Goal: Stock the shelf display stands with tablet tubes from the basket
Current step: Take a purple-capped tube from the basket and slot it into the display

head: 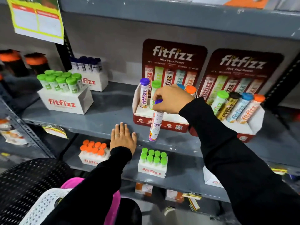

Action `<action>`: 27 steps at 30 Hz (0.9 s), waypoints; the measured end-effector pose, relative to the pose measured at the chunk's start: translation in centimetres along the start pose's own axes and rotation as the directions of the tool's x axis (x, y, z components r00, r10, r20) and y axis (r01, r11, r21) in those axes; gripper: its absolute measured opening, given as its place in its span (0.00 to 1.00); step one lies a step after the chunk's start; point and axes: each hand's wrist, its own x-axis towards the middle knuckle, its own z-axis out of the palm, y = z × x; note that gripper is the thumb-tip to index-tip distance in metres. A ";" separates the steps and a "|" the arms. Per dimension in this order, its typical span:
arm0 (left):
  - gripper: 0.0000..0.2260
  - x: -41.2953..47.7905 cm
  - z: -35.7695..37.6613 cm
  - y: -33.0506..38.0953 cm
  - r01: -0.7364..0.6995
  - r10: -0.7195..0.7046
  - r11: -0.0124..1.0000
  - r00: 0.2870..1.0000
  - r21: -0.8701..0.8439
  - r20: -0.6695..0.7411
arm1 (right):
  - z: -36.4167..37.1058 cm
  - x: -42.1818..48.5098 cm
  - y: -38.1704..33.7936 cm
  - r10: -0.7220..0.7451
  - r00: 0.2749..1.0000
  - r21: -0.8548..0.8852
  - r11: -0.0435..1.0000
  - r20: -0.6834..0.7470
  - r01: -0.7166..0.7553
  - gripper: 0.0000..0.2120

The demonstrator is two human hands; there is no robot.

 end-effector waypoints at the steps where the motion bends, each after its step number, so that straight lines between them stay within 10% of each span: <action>1: 0.26 0.0 -0.1 0.0 0.002 -0.002 1.000 1.000 0.000 0.001 | -0.1 -0.1 0.2 0.006 1.000 -0.006 1.000 0.012 -0.006 0.12; 27: 0.26 -0.2 -0.1 0.2 0.025 -0.024 0.999 1.000 0.049 -0.006 | -7.6 -2.7 8.7 0.267 0.940 -0.005 0.962 -0.211 -0.274 0.18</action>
